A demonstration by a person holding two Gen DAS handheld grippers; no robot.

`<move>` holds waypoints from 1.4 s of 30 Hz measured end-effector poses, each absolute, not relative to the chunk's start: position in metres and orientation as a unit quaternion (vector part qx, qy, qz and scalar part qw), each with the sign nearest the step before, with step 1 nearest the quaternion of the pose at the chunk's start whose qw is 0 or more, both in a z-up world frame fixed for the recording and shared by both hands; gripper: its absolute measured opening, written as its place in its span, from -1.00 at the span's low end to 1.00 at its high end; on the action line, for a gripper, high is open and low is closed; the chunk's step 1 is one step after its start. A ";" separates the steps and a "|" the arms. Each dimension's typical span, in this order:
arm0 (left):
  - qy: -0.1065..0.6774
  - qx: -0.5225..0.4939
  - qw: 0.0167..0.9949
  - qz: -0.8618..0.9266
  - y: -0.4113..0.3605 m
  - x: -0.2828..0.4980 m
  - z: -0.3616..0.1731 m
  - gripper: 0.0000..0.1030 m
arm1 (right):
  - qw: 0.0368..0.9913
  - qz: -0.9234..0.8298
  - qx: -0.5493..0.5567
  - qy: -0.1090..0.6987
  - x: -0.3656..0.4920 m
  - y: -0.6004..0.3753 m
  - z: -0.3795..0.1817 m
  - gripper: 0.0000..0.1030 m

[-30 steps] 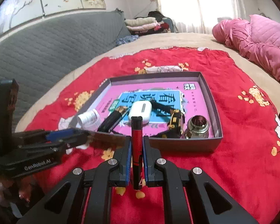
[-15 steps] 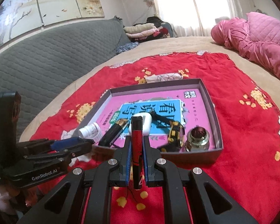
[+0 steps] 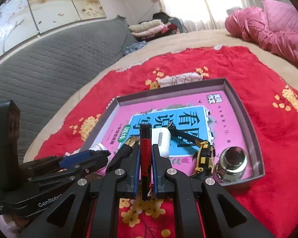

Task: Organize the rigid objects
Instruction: 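Lift the red lighter with the right gripper and carry it over the box, then lower the lighter upright beside the earbud case and open the right gripper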

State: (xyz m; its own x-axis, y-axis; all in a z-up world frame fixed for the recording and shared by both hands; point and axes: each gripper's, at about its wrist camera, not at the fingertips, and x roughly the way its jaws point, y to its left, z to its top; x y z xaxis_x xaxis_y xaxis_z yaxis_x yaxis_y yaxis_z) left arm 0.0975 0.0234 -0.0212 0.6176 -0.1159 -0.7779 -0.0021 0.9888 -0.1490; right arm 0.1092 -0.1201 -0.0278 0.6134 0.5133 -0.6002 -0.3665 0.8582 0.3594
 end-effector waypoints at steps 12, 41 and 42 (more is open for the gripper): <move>0.444 -0.067 0.893 -0.024 0.026 0.105 -0.033 -0.36 | 0.894 0.239 0.088 0.369 0.127 -0.107 -0.043 -0.79; 0.448 -0.089 0.889 -0.041 0.029 0.100 -0.038 -0.35 | 0.895 0.242 0.070 0.369 0.130 -0.099 -0.056 -0.64; 0.448 -0.089 0.889 -0.042 0.028 0.099 -0.038 -0.35 | 0.895 0.243 0.070 0.369 0.129 -0.098 -0.056 -0.60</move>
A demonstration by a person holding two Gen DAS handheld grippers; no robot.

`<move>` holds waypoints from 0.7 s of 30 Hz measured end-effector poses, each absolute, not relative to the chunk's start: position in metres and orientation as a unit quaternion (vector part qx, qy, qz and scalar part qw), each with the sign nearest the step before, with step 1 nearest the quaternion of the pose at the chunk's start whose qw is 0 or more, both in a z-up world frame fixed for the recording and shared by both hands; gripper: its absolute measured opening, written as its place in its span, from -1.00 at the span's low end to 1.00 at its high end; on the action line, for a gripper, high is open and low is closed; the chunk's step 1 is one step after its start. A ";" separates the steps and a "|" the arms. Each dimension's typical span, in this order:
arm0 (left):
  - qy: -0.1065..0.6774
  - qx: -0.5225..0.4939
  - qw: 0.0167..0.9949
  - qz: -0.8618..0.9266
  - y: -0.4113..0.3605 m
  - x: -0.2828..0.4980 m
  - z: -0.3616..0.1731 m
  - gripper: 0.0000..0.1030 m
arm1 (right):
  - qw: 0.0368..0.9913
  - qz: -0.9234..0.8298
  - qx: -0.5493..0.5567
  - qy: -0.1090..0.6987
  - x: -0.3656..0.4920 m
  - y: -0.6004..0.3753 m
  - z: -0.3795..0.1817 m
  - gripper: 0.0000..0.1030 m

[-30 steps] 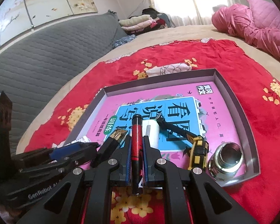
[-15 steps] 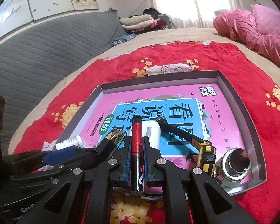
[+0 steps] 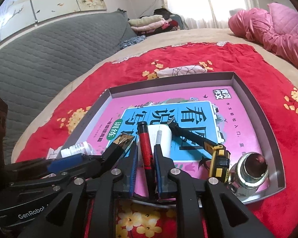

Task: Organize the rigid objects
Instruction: 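Lower the lighter upright beside the earbud case and open the right gripper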

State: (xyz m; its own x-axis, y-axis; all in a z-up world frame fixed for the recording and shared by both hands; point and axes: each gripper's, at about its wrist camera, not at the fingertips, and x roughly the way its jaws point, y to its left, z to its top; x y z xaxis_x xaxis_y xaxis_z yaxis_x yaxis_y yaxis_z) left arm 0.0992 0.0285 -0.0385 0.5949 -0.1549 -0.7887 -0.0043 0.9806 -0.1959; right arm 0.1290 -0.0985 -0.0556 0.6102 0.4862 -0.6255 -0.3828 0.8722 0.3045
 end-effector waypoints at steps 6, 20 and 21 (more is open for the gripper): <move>0.449 -0.084 0.888 -0.051 0.024 0.096 -0.038 -0.35 | 0.895 0.244 0.067 0.367 0.126 -0.098 -0.054 -0.53; 0.442 -0.088 0.891 -0.058 0.023 0.088 -0.033 -0.35 | 0.897 0.233 0.079 0.367 0.120 -0.115 -0.052 -0.33; 0.443 -0.090 0.890 -0.059 0.023 0.089 -0.034 -0.35 | 0.897 0.233 0.080 0.368 0.120 -0.116 -0.052 -0.32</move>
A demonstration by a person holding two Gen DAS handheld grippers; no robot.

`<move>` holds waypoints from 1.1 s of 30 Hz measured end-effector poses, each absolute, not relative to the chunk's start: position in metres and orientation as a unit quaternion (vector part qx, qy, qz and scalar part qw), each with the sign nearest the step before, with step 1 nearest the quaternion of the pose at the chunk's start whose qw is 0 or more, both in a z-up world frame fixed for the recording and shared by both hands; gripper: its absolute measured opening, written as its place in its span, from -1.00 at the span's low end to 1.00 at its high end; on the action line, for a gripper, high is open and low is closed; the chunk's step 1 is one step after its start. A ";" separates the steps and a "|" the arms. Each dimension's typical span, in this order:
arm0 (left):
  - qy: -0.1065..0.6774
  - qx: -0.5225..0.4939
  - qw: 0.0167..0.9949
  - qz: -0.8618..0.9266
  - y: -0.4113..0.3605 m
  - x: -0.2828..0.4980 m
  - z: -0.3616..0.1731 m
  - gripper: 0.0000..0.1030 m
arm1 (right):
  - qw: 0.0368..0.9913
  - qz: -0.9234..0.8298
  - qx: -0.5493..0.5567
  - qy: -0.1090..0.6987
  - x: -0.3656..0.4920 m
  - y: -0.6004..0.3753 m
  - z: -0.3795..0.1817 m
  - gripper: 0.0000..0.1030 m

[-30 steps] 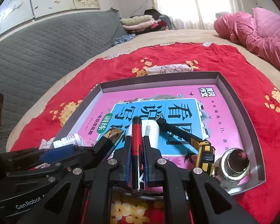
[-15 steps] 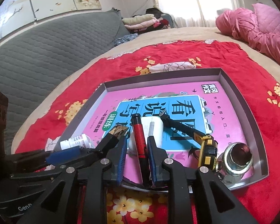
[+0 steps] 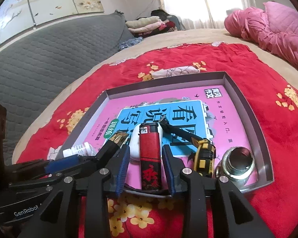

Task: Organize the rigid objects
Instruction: 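Lower the lighter upright beside the earbud case and open the right gripper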

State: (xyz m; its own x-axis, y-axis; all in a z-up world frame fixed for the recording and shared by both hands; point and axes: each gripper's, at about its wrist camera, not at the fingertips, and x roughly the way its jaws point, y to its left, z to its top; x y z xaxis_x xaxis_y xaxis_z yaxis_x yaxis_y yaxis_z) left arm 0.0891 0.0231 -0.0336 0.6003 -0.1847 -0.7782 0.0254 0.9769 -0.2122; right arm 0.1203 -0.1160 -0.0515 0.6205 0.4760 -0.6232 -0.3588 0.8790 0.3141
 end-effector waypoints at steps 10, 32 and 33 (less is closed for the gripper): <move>0.446 -0.083 0.888 -0.074 0.011 0.095 -0.036 -0.35 | 0.900 0.224 0.097 0.360 0.108 -0.135 -0.042 -0.10; 0.455 -0.096 0.881 -0.084 0.012 0.097 -0.037 -0.35 | 0.904 0.217 0.092 0.356 0.102 -0.138 -0.036 0.04; 0.456 -0.094 0.881 -0.083 0.011 0.098 -0.037 -0.35 | 0.905 0.216 0.092 0.355 0.102 -0.139 -0.035 0.05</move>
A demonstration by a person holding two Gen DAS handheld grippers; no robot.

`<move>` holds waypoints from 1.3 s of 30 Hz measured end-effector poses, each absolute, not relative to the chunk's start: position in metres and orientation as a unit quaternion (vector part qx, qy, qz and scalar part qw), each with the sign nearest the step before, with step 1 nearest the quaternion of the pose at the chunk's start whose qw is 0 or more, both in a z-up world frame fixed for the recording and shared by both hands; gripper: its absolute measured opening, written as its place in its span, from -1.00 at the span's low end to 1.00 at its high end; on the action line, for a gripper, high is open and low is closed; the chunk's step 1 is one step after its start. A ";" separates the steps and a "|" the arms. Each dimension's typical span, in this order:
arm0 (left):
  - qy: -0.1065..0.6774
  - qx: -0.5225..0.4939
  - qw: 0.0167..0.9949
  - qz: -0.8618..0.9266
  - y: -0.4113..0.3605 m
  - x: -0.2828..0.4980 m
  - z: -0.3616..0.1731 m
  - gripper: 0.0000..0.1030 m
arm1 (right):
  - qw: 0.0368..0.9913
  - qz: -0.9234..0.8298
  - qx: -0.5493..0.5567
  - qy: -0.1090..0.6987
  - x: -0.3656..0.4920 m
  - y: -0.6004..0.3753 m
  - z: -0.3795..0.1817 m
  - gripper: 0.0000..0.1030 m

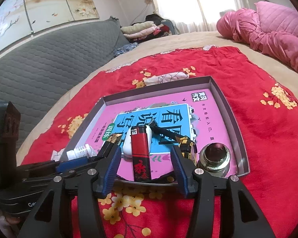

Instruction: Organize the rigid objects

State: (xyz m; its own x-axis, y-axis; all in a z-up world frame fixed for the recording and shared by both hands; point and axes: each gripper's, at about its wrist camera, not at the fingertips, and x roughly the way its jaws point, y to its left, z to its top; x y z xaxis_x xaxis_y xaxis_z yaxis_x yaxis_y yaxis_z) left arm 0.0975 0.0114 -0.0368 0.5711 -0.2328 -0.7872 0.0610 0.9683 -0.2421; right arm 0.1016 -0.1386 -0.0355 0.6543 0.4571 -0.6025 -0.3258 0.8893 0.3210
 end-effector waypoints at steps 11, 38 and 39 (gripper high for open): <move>0.453 -0.078 0.884 -0.082 0.007 0.097 -0.037 -0.35 | 0.907 0.215 0.087 0.352 0.100 -0.140 -0.033 0.07; 0.429 -0.082 0.898 -0.053 0.017 0.072 -0.015 0.20 | 0.923 0.201 0.036 0.327 0.065 -0.144 -0.005 0.42; 0.428 -0.083 0.899 -0.051 0.017 0.071 -0.013 0.20 | 0.924 0.200 0.032 0.325 0.062 -0.144 -0.004 0.43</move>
